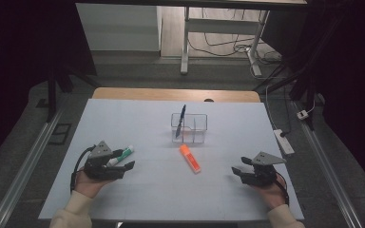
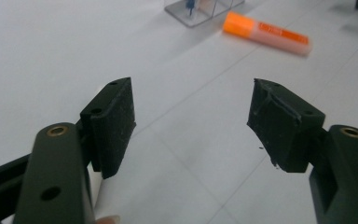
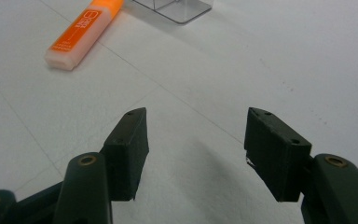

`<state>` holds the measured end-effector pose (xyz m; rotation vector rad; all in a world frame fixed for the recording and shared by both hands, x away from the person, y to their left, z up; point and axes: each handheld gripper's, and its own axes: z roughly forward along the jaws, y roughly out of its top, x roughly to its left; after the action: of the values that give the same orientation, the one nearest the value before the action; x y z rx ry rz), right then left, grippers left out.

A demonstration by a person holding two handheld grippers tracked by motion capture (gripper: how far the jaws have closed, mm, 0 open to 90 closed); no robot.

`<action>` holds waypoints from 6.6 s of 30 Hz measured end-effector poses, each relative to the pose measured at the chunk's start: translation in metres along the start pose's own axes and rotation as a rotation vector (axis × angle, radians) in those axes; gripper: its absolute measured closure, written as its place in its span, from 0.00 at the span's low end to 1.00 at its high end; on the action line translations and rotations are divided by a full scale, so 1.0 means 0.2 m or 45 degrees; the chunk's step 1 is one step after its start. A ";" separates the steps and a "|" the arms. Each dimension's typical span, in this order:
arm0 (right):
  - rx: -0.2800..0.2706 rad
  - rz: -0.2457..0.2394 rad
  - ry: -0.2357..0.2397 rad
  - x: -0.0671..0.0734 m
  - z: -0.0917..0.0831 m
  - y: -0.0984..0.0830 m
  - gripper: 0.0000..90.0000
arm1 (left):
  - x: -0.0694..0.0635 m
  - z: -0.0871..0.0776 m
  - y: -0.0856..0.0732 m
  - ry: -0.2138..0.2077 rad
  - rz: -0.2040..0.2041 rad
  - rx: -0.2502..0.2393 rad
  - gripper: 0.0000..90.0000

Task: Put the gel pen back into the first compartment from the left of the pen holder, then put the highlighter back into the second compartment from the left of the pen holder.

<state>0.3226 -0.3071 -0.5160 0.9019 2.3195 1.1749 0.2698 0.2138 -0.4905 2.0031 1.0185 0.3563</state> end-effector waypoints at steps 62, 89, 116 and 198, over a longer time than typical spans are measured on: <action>0.094 -0.066 0.139 0.26 0.19 0.45 0.43 | 0.02 -0.01 -0.08 0.017 0.034 0.034 0.31; 0.120 -0.089 0.239 0.36 0.41 0.59 0.41 | 0.01 0.00 -0.10 0.036 0.039 0.052 0.31; 0.348 -0.107 0.162 0.41 0.73 0.60 0.36 | 0.01 0.00 -0.10 0.032 0.061 0.068 0.31; -0.105 0.033 0.188 0.34 0.43 0.82 0.71 | 0.03 0.00 -0.12 0.015 0.050 0.063 0.30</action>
<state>0.3840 -0.1383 -0.4355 0.8444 2.3601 1.3797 0.2606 0.2253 -0.5091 2.0697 1.0057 0.3680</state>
